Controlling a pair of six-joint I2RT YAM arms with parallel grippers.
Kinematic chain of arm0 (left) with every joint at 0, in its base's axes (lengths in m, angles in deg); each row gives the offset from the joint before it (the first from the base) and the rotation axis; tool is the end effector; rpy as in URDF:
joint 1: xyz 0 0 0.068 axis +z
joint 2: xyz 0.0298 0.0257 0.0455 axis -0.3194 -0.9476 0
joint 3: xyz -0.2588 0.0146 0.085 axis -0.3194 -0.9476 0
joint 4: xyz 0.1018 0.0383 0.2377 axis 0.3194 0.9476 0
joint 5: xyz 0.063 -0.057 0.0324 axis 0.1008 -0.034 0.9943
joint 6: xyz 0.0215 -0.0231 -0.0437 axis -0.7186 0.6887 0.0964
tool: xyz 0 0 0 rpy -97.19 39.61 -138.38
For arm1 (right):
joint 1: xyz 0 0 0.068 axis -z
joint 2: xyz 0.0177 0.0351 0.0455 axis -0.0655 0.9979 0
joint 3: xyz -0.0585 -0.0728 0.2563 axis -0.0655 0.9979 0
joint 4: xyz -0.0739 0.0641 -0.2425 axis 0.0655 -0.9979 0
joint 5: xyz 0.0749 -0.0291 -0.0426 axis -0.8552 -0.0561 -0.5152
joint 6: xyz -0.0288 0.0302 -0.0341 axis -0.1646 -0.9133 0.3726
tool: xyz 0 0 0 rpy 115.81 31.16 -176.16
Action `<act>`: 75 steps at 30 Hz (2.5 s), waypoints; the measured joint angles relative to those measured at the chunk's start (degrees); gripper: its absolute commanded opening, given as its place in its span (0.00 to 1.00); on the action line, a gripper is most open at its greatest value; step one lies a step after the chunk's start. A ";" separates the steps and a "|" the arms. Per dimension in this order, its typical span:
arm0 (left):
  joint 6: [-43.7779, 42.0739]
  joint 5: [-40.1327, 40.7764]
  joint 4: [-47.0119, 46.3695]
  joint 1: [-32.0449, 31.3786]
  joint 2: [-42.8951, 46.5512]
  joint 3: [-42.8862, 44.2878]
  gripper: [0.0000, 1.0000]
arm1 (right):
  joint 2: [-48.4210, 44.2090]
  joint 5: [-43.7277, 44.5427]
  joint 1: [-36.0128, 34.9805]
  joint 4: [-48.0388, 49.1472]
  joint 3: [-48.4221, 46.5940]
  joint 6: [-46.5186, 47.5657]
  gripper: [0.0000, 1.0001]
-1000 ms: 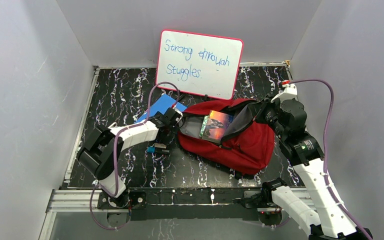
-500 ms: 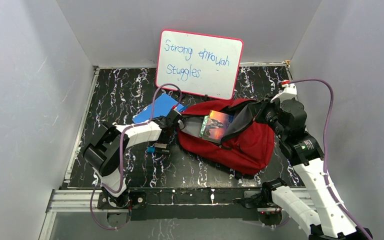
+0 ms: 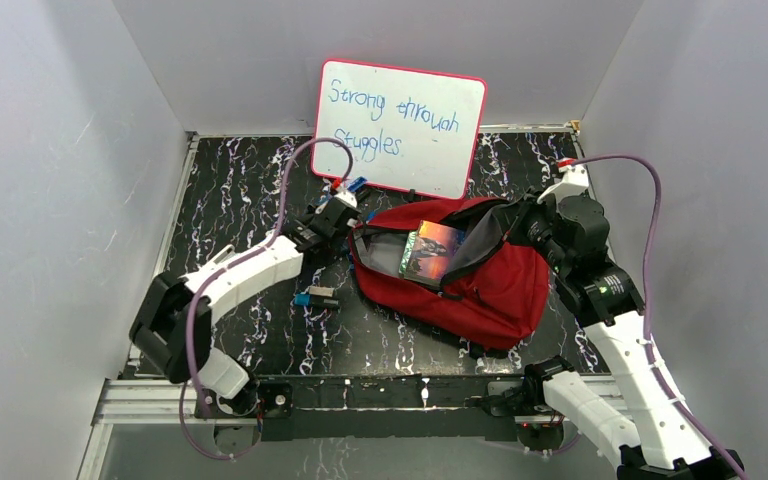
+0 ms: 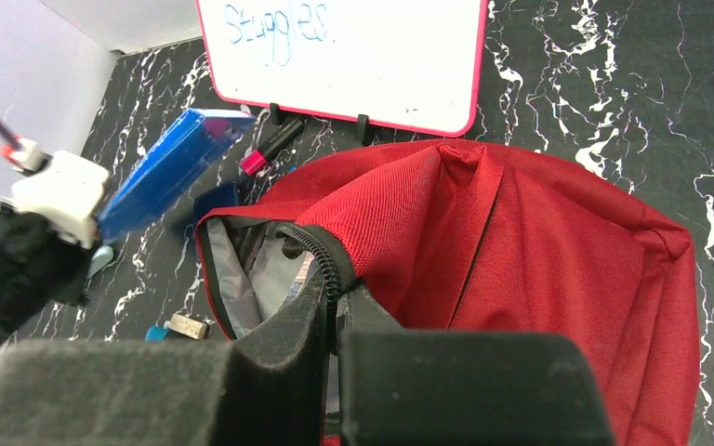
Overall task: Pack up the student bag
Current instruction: Pick up the files from the center of the board, then place the files in the student bag.
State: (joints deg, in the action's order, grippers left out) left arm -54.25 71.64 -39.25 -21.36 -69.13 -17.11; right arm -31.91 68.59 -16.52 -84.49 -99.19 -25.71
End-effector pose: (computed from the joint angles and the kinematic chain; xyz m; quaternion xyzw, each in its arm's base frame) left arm 0.2558 -0.1809 0.2301 0.2300 0.8495 0.2762 0.3861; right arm 0.1569 0.0550 0.3812 0.0596 0.7767 0.2165 0.5884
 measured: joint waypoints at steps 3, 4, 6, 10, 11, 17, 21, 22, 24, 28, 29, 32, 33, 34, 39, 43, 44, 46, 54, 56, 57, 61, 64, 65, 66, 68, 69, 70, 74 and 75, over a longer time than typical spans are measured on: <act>0.20 0.90 2.21 0.00 3.65 3.54 0.00 | 0.04 -0.07 0.00 0.00 0.00 -0.04 0.03; 0.20 1.09 2.89 0.00 4.46 4.48 0.00 | 0.04 -0.07 0.00 -0.02 -0.02 -0.07 0.03; 0.26 1.09 4.94 0.00 6.08 6.88 0.00 | 0.04 -0.09 0.00 -0.02 -0.02 -0.17 0.03; 0.94 -2.54 9.29 0.00 8.81 12.33 0.00 | 0.04 -0.09 0.00 -0.02 -0.02 -0.42 0.03; 1.29 -4.26 10.38 0.07 9.68 13.94 0.00 | 0.04 -0.09 0.00 -0.02 -0.02 -0.55 0.03; 2.91 -21.09 13.81 0.02 15.04 23.17 0.00 | -0.02 -0.22 0.00 -0.02 -0.02 -1.29 0.03; 4.50 -34.45 15.15 0.00 16.31 26.45 0.00 | -0.33 -0.07 0.00 -0.11 -0.33 -1.27 0.03; 5.25 -37.83 15.32 0.00 16.26 26.56 0.00 | -0.55 0.00 0.00 -0.15 -0.48 -1.22 0.03; 6.80 -43.78 16.02 0.00 15.93 26.38 0.00 | -0.98 0.17 0.00 -0.17 -0.98 -1.14 0.03; 10.25 -51.69 15.74 0.00 15.80 23.56 0.00 | -1.97 0.42 0.00 -0.31 -1.57 -0.92 0.03; 11.10 -53.07 15.72 0.02 15.80 22.88 0.00 | -2.08 0.42 0.00 -0.37 -1.64 -0.85 0.03; 13.70 -56.00 15.56 0.28 15.89 21.68 0.00 | -2.14 0.42 0.00 -0.61 -1.64 -0.83 0.03; 14.62 -56.61 15.17 0.48 16.06 21.27 0.00 | -2.14 0.39 0.00 -0.61 -1.64 -0.83 0.03; 15.58 -56.98 14.56 0.72 16.37 20.74 0.00 | -2.14 0.39 0.00 -0.61 -1.64 -0.83 0.03; 22.77 -59.36 7.74 2.82 20.11 16.17 0.00 | -2.16 0.13 0.00 -0.61 -1.64 -1.11 0.03; 29.42 -60.26 -0.20 4.17 22.10 12.04 0.00 | -2.16 -0.28 0.00 -0.61 -1.64 -1.55 0.03; 31.32 -60.39 -2.43 4.50 22.25 10.86 0.00 | -2.16 -0.44 0.00 -0.61 -1.64 -1.70 0.03; 34.69 -60.61 -6.95 4.98 22.40 8.35 0.00 | -2.14 -0.70 0.00 -0.61 -1.64 -1.92 0.03; 46.97 -60.33 -25.86 5.38 22.43 -3.48 0.00 | -2.16 -1.57 0.00 -0.57 -1.62 -3.10 0.02; 48.98 -59.91 -30.49 5.38 22.34 -5.51 0.00 | -2.16 -1.77 0.00 -0.57 -1.62 -3.30 0.02; 49.96 -59.69 -32.70 5.38 22.03 -6.10 0.00 | -2.16 -1.81 0.00 -0.57 -1.62 -3.43 0.02; 53.57 -59.25 -42.58 5.20 20.57 -8.94 0.00 | -2.16 -1.99 0.00 -0.57 -1.62 -3.98 0.02; 55.32 -58.03 -48.28 3.69 19.26 -12.02 0.00 | -2.16 -1.99 0.00 -0.57 -1.62 -4.31 0.02; 55.76 -57.66 -50.16 2.95 18.67 -13.14 0.00 | -2.19 -1.99 0.00 -0.57 -1.62 -4.35 0.02; 56.15 -57.48 -51.71 2.21 18.05 -14.36 0.00 | -2.21 -1.99 0.00 -0.57 -1.62 -4.42 0.02; 56.72 -56.98 -54.01 1.05 16.83 -16.33 0.00 | -2.23 -2.03 0.00 -0.57 -1.62 -4.55 0.02; 56.96 -56.72 -54.99 0.55 16.15 -17.25 0.00 | -2.23 -2.05 0.00 -0.57 -1.62 -4.57 0.02; 57.29 -56.46 -55.80 0.07 15.45 -18.08 0.00 | -2.23 -2.10 0.00 -0.57 -1.62 -4.59 0.02; 57.86 -55.52 -58.75 -0.66 13.62 -19.52 0.00 | -2.23 -2.25 0.00 -0.57 -1.62 -4.72 0.02; 57.90 -55.17 -59.58 -0.79 13.44 -19.65 0.00 | -2.23 -2.27 0.00 -0.57 -1.62 -4.74 0.02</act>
State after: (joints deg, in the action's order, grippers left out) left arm 3.65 16.48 -98.83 -22.15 -55.69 -36.76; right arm -34.14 66.32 -16.52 -85.06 -100.80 -30.45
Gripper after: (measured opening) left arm 0.013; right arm 0.097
